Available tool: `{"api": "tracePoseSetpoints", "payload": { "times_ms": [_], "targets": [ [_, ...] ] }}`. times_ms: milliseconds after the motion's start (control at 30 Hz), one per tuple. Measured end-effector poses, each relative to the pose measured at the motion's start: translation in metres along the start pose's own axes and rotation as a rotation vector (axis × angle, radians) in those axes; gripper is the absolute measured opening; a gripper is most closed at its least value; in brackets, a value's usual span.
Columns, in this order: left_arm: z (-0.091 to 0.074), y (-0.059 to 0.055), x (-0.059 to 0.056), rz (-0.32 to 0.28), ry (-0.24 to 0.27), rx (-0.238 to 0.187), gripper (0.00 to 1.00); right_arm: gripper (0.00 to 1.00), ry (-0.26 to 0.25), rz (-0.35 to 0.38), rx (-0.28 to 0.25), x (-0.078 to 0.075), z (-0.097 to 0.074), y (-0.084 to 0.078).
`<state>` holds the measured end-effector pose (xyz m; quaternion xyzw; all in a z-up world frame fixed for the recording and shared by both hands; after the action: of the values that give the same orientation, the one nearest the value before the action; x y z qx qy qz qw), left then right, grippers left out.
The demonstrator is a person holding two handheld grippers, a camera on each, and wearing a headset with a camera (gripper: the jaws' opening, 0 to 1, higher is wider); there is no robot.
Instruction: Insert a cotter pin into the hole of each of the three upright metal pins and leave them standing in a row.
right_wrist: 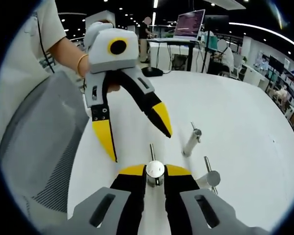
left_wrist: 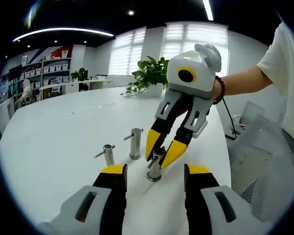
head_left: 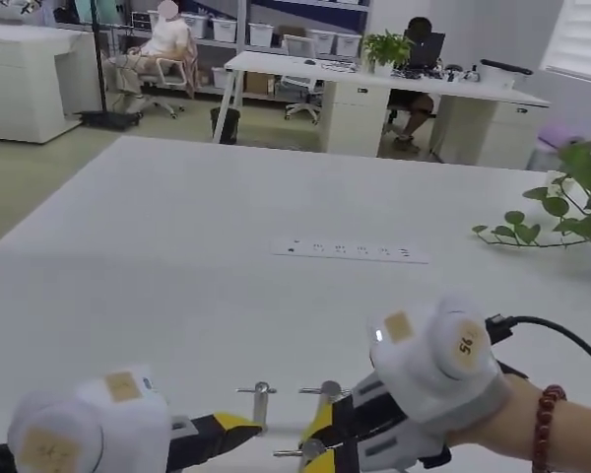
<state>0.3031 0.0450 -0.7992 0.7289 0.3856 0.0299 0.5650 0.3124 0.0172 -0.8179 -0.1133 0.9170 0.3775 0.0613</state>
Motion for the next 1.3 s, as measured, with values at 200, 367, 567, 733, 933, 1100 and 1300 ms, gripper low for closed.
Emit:
{"api": "tracePoseSetpoints", "payload": {
  "times_ms": [200,367,567,733,933,1100,1300],
  "targets": [
    [-0.011,0.0,-0.004,-0.02,0.0,-0.017,0.5,0.14,-0.007,0.013,-0.015,0.0,0.0,0.0],
    [-0.018,-0.003,0.0,-0.023,0.021,-0.018,0.53,0.14,-0.012,0.024,-0.016,-0.001,0.0,0.0],
    [-0.023,-0.002,0.003,-0.027,0.048,-0.032,0.59,0.14,-0.018,0.026,-0.014,-0.001,0.0,-0.001],
    [-0.027,0.001,0.004,-0.036,0.065,-0.053,0.63,0.14,-0.022,0.037,-0.012,-0.002,-0.004,-0.005],
    [-0.028,0.004,0.005,-0.037,0.082,-0.06,0.69,0.14,-0.041,0.053,-0.006,-0.007,-0.016,-0.014],
    [-0.028,0.005,0.005,-0.041,0.097,-0.064,0.75,0.14,-0.059,0.059,0.007,-0.014,-0.027,-0.023],
    [-0.029,0.006,0.007,-0.058,0.123,-0.073,0.82,0.14,-0.071,0.052,0.028,-0.021,-0.04,-0.035]
  ]
}}
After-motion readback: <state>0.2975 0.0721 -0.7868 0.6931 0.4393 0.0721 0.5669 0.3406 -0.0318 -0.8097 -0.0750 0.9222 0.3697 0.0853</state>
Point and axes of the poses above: the centre of the closed fingertips' face, and the gripper's own axes: z roughly forward along the fingers, x roughly to its left, y roughly out of its top, the point moved 1 cm from there along -z, roughly backward along the fingers, and after that the axes turned 15 degrees about -z, right-handed, at the moved point
